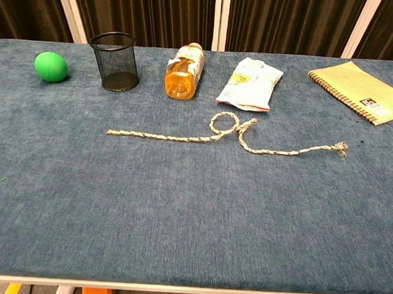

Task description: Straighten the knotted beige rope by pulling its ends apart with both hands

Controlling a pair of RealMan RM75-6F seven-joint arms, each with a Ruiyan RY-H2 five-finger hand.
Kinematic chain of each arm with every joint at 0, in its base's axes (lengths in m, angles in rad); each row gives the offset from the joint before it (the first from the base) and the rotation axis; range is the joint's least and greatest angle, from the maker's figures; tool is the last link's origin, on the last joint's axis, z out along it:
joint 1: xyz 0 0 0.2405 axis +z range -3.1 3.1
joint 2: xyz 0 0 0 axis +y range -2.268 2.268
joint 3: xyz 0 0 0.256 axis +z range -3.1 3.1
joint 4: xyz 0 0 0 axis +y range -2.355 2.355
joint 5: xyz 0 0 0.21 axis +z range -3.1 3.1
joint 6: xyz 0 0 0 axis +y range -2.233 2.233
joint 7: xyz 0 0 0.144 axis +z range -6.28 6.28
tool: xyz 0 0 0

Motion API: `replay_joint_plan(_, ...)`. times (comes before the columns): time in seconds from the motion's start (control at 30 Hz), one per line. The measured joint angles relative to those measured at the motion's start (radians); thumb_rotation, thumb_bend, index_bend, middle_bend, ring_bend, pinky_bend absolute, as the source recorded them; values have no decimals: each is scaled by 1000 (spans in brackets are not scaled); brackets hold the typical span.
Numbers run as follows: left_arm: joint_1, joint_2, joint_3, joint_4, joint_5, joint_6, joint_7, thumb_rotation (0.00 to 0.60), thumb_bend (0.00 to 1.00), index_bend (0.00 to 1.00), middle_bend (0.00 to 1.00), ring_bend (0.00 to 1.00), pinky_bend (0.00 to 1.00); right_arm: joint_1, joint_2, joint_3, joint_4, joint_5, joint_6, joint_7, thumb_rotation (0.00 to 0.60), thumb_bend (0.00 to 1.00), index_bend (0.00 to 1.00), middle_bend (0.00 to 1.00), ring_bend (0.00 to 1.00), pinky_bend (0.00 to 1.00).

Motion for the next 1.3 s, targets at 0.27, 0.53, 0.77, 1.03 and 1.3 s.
replay_joint_plan(0.27,8,-3,-2,3,5,2,-2,600,144,217,177,14,4,3,-1,2,-1,-14,-2,1,600,185,128,227,58,156)
replay_joint_plan(0.53,9,2,-11,1,7,2,-15,600,143,217,177,14,4,53,-13,28,-11,-17,-54,-6,600,184,210,266,77,156)
replay_joint_plan(0.77,8,6,-15,-3,6,-5,-15,600,144,217,177,14,4,182,-65,72,-1,8,-224,-53,600,176,347,272,77,156)
replay_joint_plan(1.03,3,8,-20,-8,-10,-25,-5,600,144,217,177,14,4,349,-219,94,120,60,-445,-168,600,176,400,274,77,157)
replay_joint_plan(1.3,-3,6,-25,-7,-22,-45,-1,600,143,217,177,14,4,411,-362,79,275,80,-501,-207,600,237,443,283,77,156)
